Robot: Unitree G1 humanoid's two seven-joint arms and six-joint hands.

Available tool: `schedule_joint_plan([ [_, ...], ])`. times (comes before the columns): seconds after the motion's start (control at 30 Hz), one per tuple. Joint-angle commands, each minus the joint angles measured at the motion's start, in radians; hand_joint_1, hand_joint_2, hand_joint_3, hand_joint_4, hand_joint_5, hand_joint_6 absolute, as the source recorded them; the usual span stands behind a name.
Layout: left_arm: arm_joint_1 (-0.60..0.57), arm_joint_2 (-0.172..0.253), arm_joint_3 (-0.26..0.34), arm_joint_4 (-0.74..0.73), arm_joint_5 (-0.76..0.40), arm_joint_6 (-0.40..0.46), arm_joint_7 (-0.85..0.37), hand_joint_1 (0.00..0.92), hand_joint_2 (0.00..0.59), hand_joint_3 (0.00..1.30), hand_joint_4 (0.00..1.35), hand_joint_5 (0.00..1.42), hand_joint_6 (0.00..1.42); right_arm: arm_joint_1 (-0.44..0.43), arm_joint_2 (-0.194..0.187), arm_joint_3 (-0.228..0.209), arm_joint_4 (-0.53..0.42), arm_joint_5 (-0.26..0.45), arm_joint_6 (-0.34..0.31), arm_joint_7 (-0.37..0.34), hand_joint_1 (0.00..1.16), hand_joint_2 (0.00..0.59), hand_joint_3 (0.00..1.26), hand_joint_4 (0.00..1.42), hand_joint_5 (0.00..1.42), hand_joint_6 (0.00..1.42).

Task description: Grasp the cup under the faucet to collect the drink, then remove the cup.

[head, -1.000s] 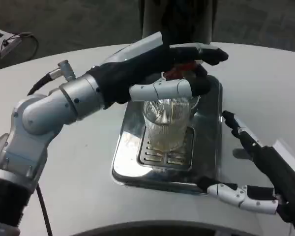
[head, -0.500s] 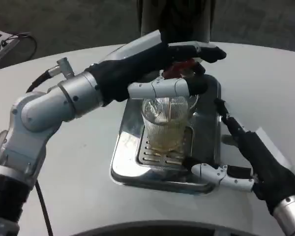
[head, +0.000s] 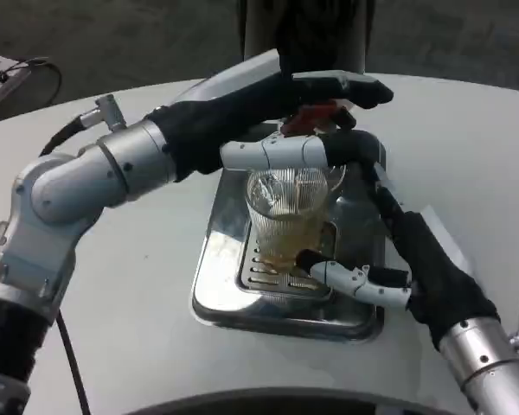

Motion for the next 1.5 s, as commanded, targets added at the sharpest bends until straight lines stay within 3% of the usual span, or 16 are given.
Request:
schedule_joint_plan([
  [0.03, 0.007, 0.023, -0.006, 0.035, 0.029, 0.015, -0.022, 0.0, 0.0, 0.22, 0.17, 0.26, 0.22, -0.02, 0.011, 0.013, 0.033, -0.01, -0.048, -0.037, 0.73, 0.191, 0.0, 0.0, 0.01, 0.1],
  [0.23, 0.006, 0.033, 0.001, 0.036, 0.021, 0.014, -0.028, 0.0, 0.0, 0.22, 0.17, 0.26, 0.2, -0.048, 0.037, 0.022, 0.073, 0.006, -0.067, -0.064, 0.73, 0.191, 0.0, 0.0, 0.01, 0.0],
  [0.6, 0.006, 0.051, 0.01, 0.022, 0.007, 0.019, -0.045, 0.0, 0.0, 0.22, 0.18, 0.26, 0.19, -0.089, 0.08, 0.066, 0.152, -0.026, -0.098, -0.127, 0.72, 0.197, 0.0, 0.0, 0.0, 0.0],
  [0.73, 0.003, 0.054, 0.012, 0.014, 0.005, 0.021, -0.049, 0.0, 0.0, 0.22, 0.18, 0.26, 0.18, -0.109, 0.102, 0.07, 0.172, -0.018, -0.088, -0.132, 0.71, 0.196, 0.0, 0.0, 0.0, 0.0],
  [1.2, -0.007, 0.054, 0.01, 0.001, 0.007, 0.028, -0.061, 0.0, 0.0, 0.23, 0.19, 0.27, 0.17, -0.167, 0.126, 0.084, 0.247, -0.021, -0.097, -0.147, 0.71, 0.195, 0.0, 0.0, 0.0, 0.0],
  [1.5, -0.027, 0.049, 0.007, 0.03, 0.01, 0.017, -0.07, 0.0, 0.0, 0.24, 0.19, 0.28, 0.16, -0.238, 0.152, 0.082, 0.369, -0.02, -0.114, -0.186, 0.71, 0.195, 0.0, 0.0, 0.0, 0.0],
])
